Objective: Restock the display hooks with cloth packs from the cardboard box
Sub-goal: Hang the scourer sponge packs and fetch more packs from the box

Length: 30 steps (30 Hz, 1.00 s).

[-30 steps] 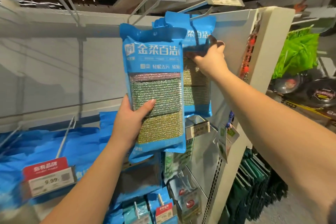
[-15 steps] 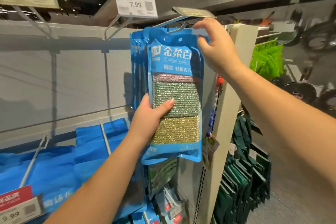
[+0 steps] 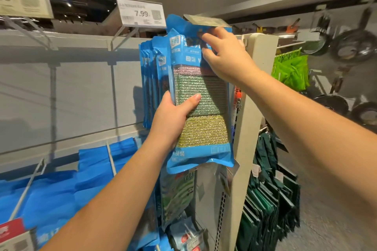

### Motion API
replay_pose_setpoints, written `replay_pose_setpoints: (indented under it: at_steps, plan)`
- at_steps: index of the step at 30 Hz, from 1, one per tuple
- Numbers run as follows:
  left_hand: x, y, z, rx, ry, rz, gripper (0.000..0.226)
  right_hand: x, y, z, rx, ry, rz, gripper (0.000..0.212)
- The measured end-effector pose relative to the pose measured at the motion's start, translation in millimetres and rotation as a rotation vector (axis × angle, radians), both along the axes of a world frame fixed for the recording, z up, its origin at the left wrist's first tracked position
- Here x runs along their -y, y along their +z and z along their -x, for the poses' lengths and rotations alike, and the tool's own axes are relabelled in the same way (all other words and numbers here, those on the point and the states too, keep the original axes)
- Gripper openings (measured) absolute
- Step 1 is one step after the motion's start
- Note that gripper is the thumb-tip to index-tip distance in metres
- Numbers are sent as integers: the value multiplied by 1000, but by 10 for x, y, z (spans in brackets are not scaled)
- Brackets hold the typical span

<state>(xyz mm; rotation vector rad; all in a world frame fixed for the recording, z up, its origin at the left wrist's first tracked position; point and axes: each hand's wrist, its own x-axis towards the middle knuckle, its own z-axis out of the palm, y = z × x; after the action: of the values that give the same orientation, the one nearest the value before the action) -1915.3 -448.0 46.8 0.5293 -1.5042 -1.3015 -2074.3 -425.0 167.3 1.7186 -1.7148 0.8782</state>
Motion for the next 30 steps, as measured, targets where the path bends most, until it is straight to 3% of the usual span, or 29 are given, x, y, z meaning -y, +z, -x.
replay_pose_setpoints:
  at_steps: [10,16,20,24,27,30]
  plan:
    - [50,-71,54,4,7,-38,48,81,33,-72,-17,-98,-236,51]
    - [182,-80,79,-2,32,-86,65,193,49,-139,26,-105,-343,57]
    - [326,-116,87,35,115,-90,83,296,-265,-184,153,-84,-337,62]
    - [512,-169,74,100,172,-61,63,417,-671,-264,358,-19,-211,58]
    - [679,-246,74,171,221,-10,56,523,-772,-282,392,-23,-206,64]
    - [823,-275,52,223,225,-27,85,663,-811,-270,359,-37,-236,70]
